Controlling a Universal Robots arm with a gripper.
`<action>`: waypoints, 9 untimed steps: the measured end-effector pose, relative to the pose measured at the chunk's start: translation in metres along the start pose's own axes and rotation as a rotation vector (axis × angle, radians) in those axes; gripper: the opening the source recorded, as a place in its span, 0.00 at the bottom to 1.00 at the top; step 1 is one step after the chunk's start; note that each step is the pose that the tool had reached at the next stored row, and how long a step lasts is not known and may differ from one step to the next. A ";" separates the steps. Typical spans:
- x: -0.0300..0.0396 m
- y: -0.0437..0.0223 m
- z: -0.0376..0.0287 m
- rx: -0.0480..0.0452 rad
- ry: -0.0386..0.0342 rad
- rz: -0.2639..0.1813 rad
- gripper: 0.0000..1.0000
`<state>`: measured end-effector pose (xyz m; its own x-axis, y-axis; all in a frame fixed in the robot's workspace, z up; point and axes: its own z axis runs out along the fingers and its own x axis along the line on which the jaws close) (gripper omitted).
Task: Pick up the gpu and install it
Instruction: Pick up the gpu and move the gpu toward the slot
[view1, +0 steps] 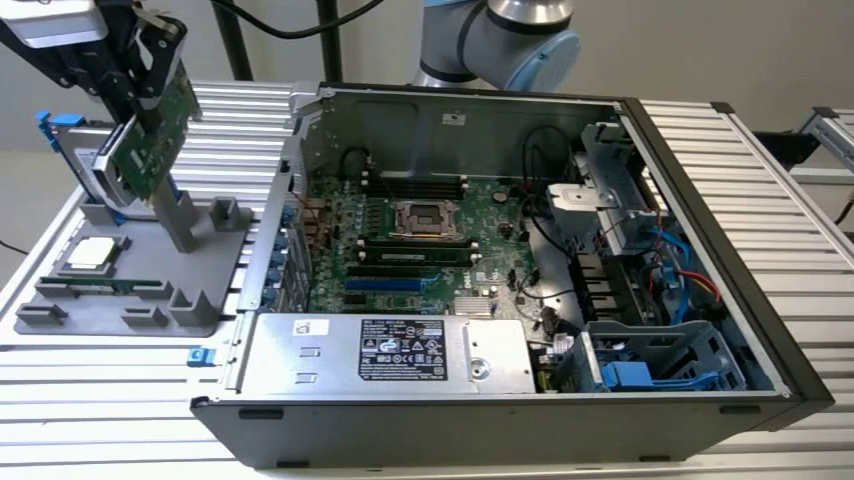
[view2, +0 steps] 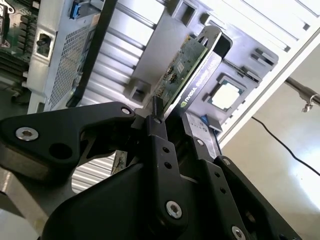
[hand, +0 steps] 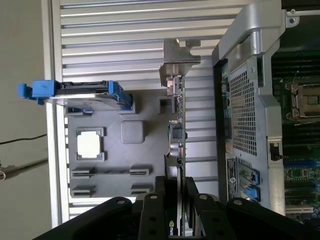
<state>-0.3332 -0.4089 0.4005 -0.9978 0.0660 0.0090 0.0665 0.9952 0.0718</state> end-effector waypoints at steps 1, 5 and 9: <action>0.0000 0.0001 -0.0009 0.0000 0.0000 0.000 0.00; 0.0000 0.0003 -0.0042 0.0000 0.0000 0.000 0.00; 0.0001 0.0005 -0.0072 0.0000 -0.0001 0.000 0.00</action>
<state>-0.3332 -0.4089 0.4077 -0.9978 0.0660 0.0089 0.0665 0.9952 0.0718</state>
